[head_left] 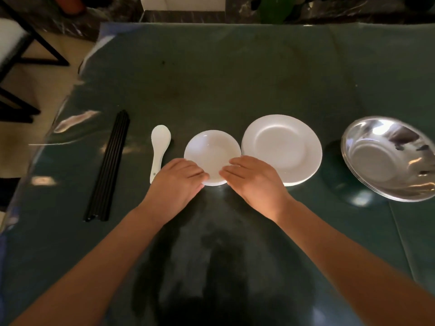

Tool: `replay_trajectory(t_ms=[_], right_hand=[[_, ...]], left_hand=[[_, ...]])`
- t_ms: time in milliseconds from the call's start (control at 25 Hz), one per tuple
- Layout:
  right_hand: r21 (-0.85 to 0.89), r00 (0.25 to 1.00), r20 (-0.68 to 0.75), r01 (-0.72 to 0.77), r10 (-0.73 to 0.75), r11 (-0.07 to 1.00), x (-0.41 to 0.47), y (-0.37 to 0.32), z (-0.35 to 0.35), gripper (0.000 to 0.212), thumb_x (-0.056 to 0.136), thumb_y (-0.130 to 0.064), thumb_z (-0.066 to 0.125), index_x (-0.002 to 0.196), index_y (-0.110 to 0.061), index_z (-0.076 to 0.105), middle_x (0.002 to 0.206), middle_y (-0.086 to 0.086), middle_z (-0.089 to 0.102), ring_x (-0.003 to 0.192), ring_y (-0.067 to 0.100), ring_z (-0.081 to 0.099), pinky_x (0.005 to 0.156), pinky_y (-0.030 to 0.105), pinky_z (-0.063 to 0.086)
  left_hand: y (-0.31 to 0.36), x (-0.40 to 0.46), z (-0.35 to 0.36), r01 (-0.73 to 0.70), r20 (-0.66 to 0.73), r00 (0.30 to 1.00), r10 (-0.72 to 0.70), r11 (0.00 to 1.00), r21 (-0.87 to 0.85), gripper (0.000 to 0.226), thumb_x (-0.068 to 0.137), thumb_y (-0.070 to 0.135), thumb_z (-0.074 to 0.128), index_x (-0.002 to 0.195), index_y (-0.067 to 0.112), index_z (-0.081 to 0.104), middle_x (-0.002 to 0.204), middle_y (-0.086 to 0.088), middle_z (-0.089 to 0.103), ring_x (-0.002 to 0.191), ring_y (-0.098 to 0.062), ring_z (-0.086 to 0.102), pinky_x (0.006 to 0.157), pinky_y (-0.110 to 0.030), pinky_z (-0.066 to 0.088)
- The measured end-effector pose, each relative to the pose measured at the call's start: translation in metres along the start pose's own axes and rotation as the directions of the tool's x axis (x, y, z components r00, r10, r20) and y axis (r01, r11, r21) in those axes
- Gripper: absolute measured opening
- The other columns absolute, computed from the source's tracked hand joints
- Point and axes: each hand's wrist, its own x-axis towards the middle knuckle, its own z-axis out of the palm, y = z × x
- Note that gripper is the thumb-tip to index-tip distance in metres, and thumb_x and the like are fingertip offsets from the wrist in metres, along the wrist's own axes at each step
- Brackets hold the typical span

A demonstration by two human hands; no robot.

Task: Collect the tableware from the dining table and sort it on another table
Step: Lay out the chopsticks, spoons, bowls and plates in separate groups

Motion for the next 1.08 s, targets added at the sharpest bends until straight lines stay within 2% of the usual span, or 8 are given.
replay_trajectory(t_ms=[440, 560, 680, 760, 840, 880, 960, 1080], right_hand=[[-0.004, 0.998, 0.020, -0.065, 0.065, 0.998, 0.045, 0.006, 0.015, 0.024, 0.065, -0.006, 0.080, 0.088, -0.008, 0.074, 0.086, 0.006, 0.076, 0.088, 0.026, 0.070, 0.080, 0.037, 0.057], [-0.010, 0.997, 0.032, -0.075, 0.076, 0.997, 0.044, 0.006, 0.014, 0.021, 0.071, -0.008, 0.075, 0.092, -0.008, 0.072, 0.090, 0.007, 0.075, 0.091, 0.026, 0.069, 0.085, 0.039, 0.054], [0.062, 0.984, 0.002, -0.179, 0.179, 0.982, 0.045, 0.003, 0.010, 0.022, 0.076, -0.017, 0.069, 0.097, -0.009, 0.071, 0.094, 0.008, 0.073, 0.090, 0.027, 0.068, 0.088, 0.042, 0.054], [0.132, 0.957, -0.068, -0.273, 0.284, 0.953, 0.059, -0.002, 0.006, 0.019, 0.078, -0.018, 0.067, 0.094, -0.009, 0.071, 0.091, 0.010, 0.072, 0.085, 0.029, 0.067, 0.079, 0.042, 0.056], [0.144, 0.938, -0.086, -0.321, 0.335, 0.936, 0.092, -0.005, 0.006, 0.020, 0.079, -0.018, 0.067, 0.097, -0.010, 0.070, 0.093, 0.012, 0.071, 0.087, 0.031, 0.065, 0.078, 0.041, 0.055], [0.153, 0.936, -0.049, -0.337, 0.348, 0.929, 0.112, -0.006, 0.008, 0.023, 0.079, -0.019, 0.067, 0.100, -0.011, 0.069, 0.097, 0.012, 0.070, 0.090, 0.031, 0.064, 0.080, 0.041, 0.053], [0.172, 0.920, 0.173, -0.380, 0.351, 0.909, 0.158, -0.005, 0.016, 0.031, 0.082, -0.024, 0.064, 0.112, -0.016, 0.064, 0.108, 0.010, 0.065, 0.102, 0.030, 0.059, 0.087, 0.040, 0.048], [0.123, 0.794, 0.558, -0.367, 0.242, 0.922, 0.214, -0.001, 0.038, 0.040, 0.084, -0.028, 0.061, 0.124, -0.022, 0.056, 0.121, 0.003, 0.059, 0.111, 0.023, 0.054, 0.088, 0.034, 0.043]], left_hand=[[-0.049, 0.023, -0.004, 0.033, 0.082, 0.996, -0.030, 0.999, -0.034, 0.015, 0.071, 0.002, 0.073, 0.086, 0.005, 0.072, 0.082, -0.009, 0.072, 0.081, -0.031, 0.067, 0.082, -0.043, 0.052], [-0.049, 0.021, -0.002, 0.021, 0.060, 0.998, -0.017, 0.998, -0.063, 0.027, 0.071, 0.007, 0.075, 0.098, 0.005, 0.070, 0.095, -0.011, 0.071, 0.089, -0.030, 0.066, 0.085, -0.043, 0.051], [-0.057, -0.001, -0.008, 0.097, 0.019, 0.995, -0.096, 0.992, -0.084, 0.051, 0.072, 0.021, 0.075, 0.119, 0.007, 0.061, 0.116, -0.014, 0.064, 0.103, -0.029, 0.062, 0.087, -0.042, 0.049], [-0.066, -0.031, -0.012, 0.112, 0.012, 0.994, -0.111, 0.990, -0.081, 0.055, 0.070, 0.027, 0.076, 0.119, 0.009, 0.061, 0.117, -0.013, 0.063, 0.104, -0.029, 0.061, 0.086, -0.043, 0.050], [-0.077, -0.060, -0.012, 0.085, 0.079, 0.994, -0.079, 0.994, -0.068, 0.054, 0.067, 0.025, 0.079, 0.116, 0.010, 0.063, 0.115, -0.012, 0.065, 0.104, -0.029, 0.062, 0.085, -0.044, 0.051], [-0.082, -0.068, -0.012, 0.072, 0.119, 0.991, -0.063, 0.995, -0.067, 0.053, 0.066, 0.023, 0.080, 0.115, 0.010, 0.064, 0.114, -0.011, 0.065, 0.104, -0.029, 0.062, 0.084, -0.043, 0.051], [-0.090, -0.074, -0.009, 0.050, 0.162, 0.986, -0.038, 0.996, -0.068, 0.049, 0.066, 0.020, 0.081, 0.112, 0.011, 0.066, 0.114, -0.010, 0.066, 0.104, -0.027, 0.063, 0.082, -0.041, 0.053], [-0.098, -0.070, -0.006, 0.012, 0.184, 0.983, 0.001, 0.998, -0.070, 0.044, 0.069, 0.020, 0.079, 0.110, 0.013, 0.066, 0.118, -0.009, 0.064, 0.105, -0.024, 0.062, 0.079, -0.036, 0.055]])
